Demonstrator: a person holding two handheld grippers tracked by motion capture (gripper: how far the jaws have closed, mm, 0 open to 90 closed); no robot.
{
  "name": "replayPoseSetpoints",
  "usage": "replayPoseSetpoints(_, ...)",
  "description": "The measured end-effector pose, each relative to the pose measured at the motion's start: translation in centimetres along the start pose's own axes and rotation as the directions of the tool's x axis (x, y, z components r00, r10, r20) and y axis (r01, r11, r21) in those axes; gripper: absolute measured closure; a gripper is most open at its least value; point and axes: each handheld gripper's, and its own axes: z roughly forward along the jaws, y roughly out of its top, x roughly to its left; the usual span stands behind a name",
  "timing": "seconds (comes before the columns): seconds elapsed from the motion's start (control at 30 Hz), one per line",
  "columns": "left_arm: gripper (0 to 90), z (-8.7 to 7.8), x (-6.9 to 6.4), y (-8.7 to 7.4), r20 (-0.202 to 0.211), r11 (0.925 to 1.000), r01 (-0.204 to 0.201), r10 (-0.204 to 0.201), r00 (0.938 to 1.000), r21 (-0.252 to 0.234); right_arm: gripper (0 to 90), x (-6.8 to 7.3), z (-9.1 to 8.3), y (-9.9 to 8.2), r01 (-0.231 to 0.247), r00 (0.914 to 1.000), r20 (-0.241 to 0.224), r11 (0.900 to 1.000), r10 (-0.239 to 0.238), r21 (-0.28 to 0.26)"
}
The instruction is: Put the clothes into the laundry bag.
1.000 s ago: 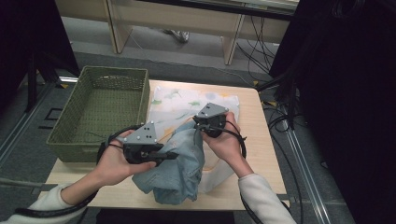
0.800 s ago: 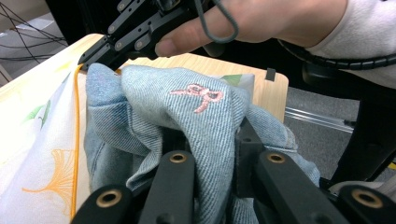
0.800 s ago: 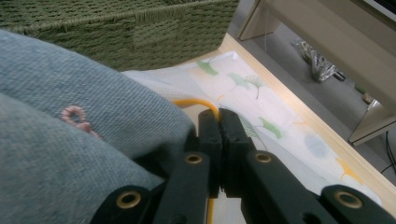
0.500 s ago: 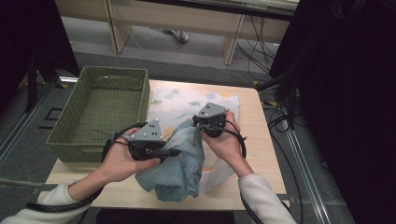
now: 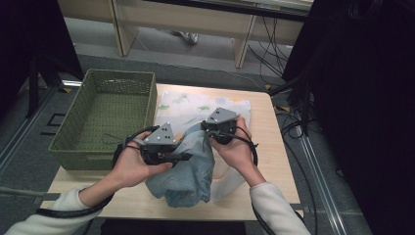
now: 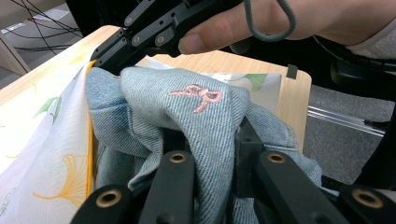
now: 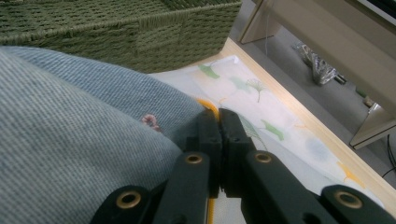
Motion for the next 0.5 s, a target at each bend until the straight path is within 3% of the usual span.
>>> replayPoseSetpoints(0.5, 80.0, 0.87, 0.32, 0.47, -0.035, 0.9999, -0.010, 0.010, 0.9993, 0.009, 90.0, -0.05, -0.18, 0.14, 0.011, 0.9999, 0.001, 0.9998, -0.011, -0.014)
